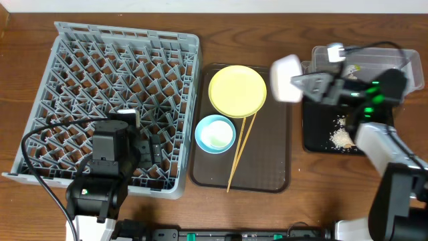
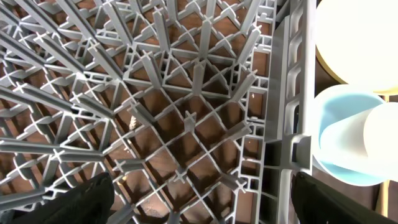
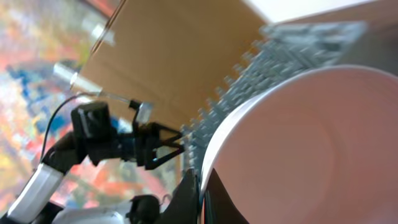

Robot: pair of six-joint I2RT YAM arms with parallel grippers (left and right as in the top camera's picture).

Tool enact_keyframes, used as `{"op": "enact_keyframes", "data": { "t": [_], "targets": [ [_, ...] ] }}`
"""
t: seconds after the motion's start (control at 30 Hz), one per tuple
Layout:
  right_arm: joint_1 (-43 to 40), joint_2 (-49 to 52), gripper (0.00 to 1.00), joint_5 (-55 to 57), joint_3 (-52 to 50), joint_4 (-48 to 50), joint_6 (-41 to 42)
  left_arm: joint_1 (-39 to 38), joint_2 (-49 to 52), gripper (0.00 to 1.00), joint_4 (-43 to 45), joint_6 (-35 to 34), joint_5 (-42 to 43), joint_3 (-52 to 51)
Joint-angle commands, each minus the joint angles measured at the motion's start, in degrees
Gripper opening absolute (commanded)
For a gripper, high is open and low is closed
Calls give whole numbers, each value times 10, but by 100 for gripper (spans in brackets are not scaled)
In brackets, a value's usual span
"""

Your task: Sort waste into correct bins and load items into the dishwasher

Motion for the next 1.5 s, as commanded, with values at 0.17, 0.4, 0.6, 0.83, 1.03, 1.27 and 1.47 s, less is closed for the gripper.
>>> {"op": "enact_keyframes", "data": {
  "t": [0.17,0.4,0.6,0.83,1.03,1.27,1.47],
  "targets": [
    [104,5,1,199,38,-29,-68,-3,0,91,-2,6,-5,11],
    [146,5,1,321,164,-402,-327,-3,0,91,-2,6,-5,11],
    [198,5,1,464,233,-599,-508,-3,0,91,-2,6,-5,11],
    [299,33,1,704,234,-721,-700,-3,0,91,-2,6,-5,11],
    [350,109,1,728,234,-719,-779,-3,0,91,-2,6,-5,11],
    [356,171,1,768,234,-695,-772,-3,0,91,-2,6,-5,11],
    [356,169,32,759,234,-702,-754,-3,0,91,-2,6,-5,11]
  ]
}}
